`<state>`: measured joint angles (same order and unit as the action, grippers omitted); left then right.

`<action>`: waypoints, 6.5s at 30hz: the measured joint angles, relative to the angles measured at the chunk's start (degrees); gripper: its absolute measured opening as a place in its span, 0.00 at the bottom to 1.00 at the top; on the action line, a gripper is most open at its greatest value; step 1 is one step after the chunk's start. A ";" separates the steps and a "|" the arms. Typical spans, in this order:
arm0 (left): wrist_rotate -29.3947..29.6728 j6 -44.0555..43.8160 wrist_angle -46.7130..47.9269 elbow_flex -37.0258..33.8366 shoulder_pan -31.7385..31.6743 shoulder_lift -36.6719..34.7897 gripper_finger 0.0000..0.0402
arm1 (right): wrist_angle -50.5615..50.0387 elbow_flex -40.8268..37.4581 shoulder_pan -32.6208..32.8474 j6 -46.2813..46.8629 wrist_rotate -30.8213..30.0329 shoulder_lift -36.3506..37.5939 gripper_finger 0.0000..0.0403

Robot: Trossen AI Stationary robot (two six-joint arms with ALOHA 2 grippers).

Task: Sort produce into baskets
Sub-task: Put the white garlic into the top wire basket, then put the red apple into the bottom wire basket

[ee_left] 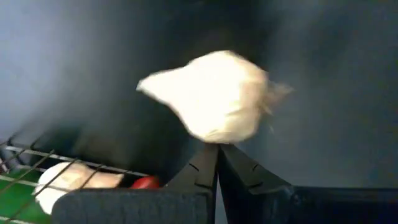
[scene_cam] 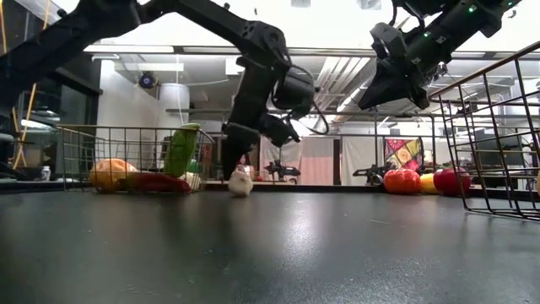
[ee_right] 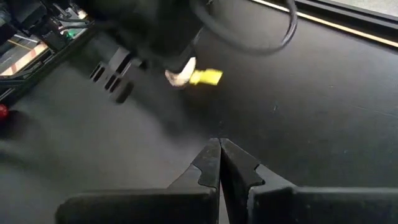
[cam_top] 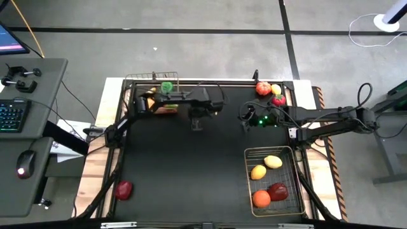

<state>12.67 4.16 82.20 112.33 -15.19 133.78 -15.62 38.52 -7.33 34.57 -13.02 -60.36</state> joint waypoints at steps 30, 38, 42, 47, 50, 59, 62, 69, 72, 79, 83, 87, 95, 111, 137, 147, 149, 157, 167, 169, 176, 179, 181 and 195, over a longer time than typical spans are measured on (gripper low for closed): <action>-18.88 11.61 -16.52 -14.52 4.56 -23.82 0.00 | -2.17 0.02 3.02 -6.02 -1.49 0.00 0.00; -13.69 10.43 -45.53 -44.62 3.24 -42.08 0.00 | -0.81 0.02 2.99 -7.86 -7.66 0.00 0.00; -6.72 13.56 -50.98 -45.38 3.09 -43.65 0.01 | 2.50 0.00 2.99 -7.67 -11.22 0.00 0.00; -3.50 18.52 -50.45 -40.89 3.90 -42.58 0.12 | 3.79 0.02 2.99 -8.04 -13.46 0.00 0.00; 0.15 21.80 -50.48 -39.85 4.92 -41.97 0.24 | 3.80 0.02 2.99 -8.06 -13.91 0.00 0.00; 4.50 22.51 -45.22 -39.82 7.77 -39.02 0.57 | 3.84 0.02 2.99 -7.87 -13.31 -1.93 0.00; 7.58 23.87 -45.06 -39.82 9.11 -38.52 0.64 | 4.03 0.02 2.99 -8.02 -13.29 -3.75 0.00; 8.77 34.01 -44.94 -39.83 9.55 -36.93 0.69 | 4.76 0.00 2.99 -9.42 -12.88 -5.73 0.00; 8.63 39.00 -44.59 -39.85 8.64 -34.28 0.69 | 6.50 0.02 2.99 -11.48 -11.02 -5.28 0.00; 11.29 48.69 -47.75 -39.89 5.48 -25.96 0.69 | 10.36 0.02 2.99 -15.45 -5.45 -4.56 0.00; 10.11 50.82 -48.79 -39.87 3.27 -23.26 0.69 | 10.25 0.02 2.99 -15.58 -5.18 -4.52 0.00; 9.15 51.89 -49.59 -39.88 1.38 -22.71 0.69 | 10.27 0.02 2.99 -16.52 -5.20 -4.52 0.00; -2.53 50.06 -49.87 -39.85 -0.69 -22.78 0.69 | 10.29 0.02 2.99 -16.79 -5.20 -4.52 0.00; -3.63 46.94 -51.79 -39.86 -1.09 -21.92 0.69 | 10.32 0.02 2.99 -16.65 -5.20 -4.52 0.00; 0.40 30.96 -32.03 -29.47 1.11 -38.76 0.29 | 10.30 0.02 2.99 -16.65 -4.98 -4.52 0.00; 4.10 15.20 -30.72 -31.39 -3.04 -57.56 0.29 | 10.32 0.02 2.97 -16.63 -4.98 -4.52 0.00; 6.09 11.36 -29.94 -33.61 -4.77 -59.33 0.29 | 10.32 0.02 2.97 -16.49 -4.98 -4.52 0.00; 20.09 6.83 -28.78 -42.32 -9.23 -60.21 0.40 | 10.32 0.02 2.97 -15.55 -4.98 -4.52 0.00; 21.42 0.55 -28.83 -42.49 -11.77 -59.88 0.67 | 10.34 0.02 2.84 -15.54 -6.51 -4.52 0.00; 20.82 -1.07 -27.94 -42.49 -11.94 -59.88 0.70 | 10.34 0.02 2.86 -15.39 -6.51 -4.52 0.00; 21.33 -5.11 -22.46 -42.49 -11.91 -59.87 0.71 | 10.34 0.02 2.86 -15.36 -6.51 -4.52 0.00; 21.12 -7.13 -20.93 -42.49 -11.87 -59.87 0.71 | 10.32 0.02 2.86 -15.36 -6.51 -4.52 0.00; 18.96 -9.82 -19.31 -42.49 -11.58 -59.91 0.71 | 10.34 0.00 2.86 -15.36 -6.52 -4.52 0.00; -12.81 -47.18 -12.26 -52.05 23.96 -55.15 0.71 | 10.32 0.00 2.86 -15.53 -6.54 -4.52 0.00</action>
<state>-0.14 -43.01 69.94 60.28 8.78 78.62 -5.30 38.52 -4.47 19.03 -19.55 -64.88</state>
